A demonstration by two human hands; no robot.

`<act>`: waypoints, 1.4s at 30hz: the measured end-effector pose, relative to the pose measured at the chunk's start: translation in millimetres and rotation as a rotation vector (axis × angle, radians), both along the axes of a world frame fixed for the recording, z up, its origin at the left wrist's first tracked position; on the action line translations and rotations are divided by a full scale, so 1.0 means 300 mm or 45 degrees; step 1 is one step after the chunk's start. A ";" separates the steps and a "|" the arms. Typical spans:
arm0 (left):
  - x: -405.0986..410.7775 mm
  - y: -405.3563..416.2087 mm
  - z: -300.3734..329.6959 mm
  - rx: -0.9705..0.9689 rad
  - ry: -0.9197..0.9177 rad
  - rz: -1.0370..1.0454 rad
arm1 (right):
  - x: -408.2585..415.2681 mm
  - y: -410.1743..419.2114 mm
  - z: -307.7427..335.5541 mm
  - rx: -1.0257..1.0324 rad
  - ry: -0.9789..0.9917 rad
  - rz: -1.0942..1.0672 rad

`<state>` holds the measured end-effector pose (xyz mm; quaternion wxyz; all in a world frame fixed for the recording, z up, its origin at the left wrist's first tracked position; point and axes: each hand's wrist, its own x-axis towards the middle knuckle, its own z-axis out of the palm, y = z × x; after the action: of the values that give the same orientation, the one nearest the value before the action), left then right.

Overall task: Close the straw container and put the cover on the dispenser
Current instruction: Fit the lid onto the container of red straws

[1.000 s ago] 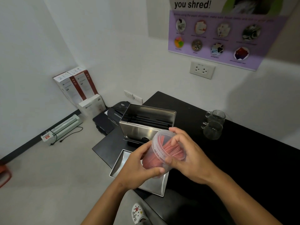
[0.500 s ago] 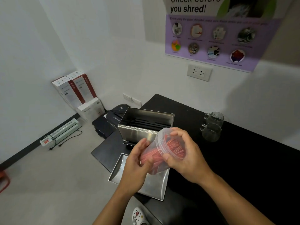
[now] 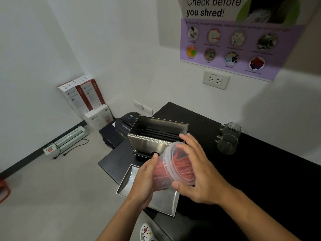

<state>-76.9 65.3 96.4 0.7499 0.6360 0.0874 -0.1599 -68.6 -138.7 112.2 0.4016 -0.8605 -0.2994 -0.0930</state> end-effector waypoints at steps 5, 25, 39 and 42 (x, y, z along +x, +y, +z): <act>0.023 0.020 0.059 0.151 0.033 -0.122 | 0.006 -0.010 0.006 -0.009 -0.233 0.164; -0.079 -0.043 -0.001 0.228 -0.442 0.524 | -0.058 0.112 -0.044 0.663 0.261 -0.125; -0.029 0.032 0.039 -0.050 0.081 -0.017 | -0.022 0.050 -0.002 0.158 -0.309 0.215; -0.043 0.006 0.020 -0.023 -0.044 0.134 | -0.013 0.067 -0.006 0.254 -0.263 0.177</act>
<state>-89.9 67.0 102.2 0.7644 0.6262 0.1064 -0.1102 -72.4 -118.6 110.5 0.4577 -0.7794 -0.3872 -0.1821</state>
